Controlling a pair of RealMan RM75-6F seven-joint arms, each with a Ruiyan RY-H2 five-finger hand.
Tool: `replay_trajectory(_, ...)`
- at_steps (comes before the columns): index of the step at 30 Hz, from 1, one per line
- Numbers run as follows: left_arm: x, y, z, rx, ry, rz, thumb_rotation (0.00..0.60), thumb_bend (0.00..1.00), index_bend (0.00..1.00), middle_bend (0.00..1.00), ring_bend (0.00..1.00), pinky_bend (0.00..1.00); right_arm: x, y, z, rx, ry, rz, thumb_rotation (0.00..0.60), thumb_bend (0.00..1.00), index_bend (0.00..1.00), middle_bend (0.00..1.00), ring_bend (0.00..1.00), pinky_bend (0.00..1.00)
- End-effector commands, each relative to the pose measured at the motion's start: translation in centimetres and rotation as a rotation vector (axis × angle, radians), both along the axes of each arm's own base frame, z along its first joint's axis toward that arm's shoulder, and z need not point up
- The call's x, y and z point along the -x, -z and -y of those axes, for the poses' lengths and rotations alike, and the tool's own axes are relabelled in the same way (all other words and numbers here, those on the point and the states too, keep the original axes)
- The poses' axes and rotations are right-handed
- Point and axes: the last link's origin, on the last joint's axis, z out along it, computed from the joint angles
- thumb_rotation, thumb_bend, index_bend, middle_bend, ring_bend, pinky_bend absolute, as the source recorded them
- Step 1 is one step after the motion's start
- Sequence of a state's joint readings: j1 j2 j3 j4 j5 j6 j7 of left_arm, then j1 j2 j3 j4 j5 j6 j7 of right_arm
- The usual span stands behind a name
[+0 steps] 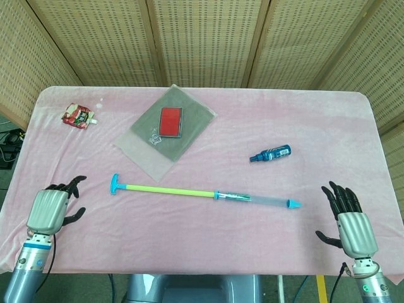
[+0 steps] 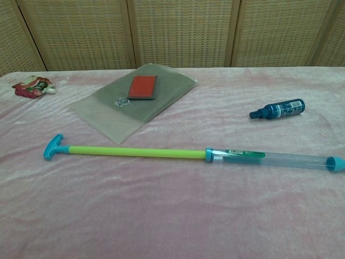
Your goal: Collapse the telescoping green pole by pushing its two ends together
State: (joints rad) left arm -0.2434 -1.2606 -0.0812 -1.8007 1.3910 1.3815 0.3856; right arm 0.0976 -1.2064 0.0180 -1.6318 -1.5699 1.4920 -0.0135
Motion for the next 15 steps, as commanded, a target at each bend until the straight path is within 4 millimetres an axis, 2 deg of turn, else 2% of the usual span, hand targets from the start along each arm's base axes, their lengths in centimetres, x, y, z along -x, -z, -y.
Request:
replay_trajectory(1,-1.2,1.4,-2.5,0.031,-0.008,-0.006,0.600,0.29,0.45,0.84,0.76,0.71,0.0,0.0,0.0,-0.002,0.003,0.004,0.600,0.20,0.00,0.00,0.00,0.00)
replay_trajectory(8,-2.2,4.3,-6.3,0.129,-0.063,-0.051,0.600,0.36,0.47,0.86,0.78,0.73,0.2,0.0,0.1,-0.013,0.013,-0.003,0.600,0.20,0.00,0.00,0.00,0.00)
replay_trajectory(15,-2.6,6.5,-8.6,0.193,-0.116,-0.098,0.600,0.36,0.45,0.87,0.78,0.73,0.5,0.0,0.3,-0.016,0.028,0.002,0.600,0.20,0.00,0.00,0.00,0.00)
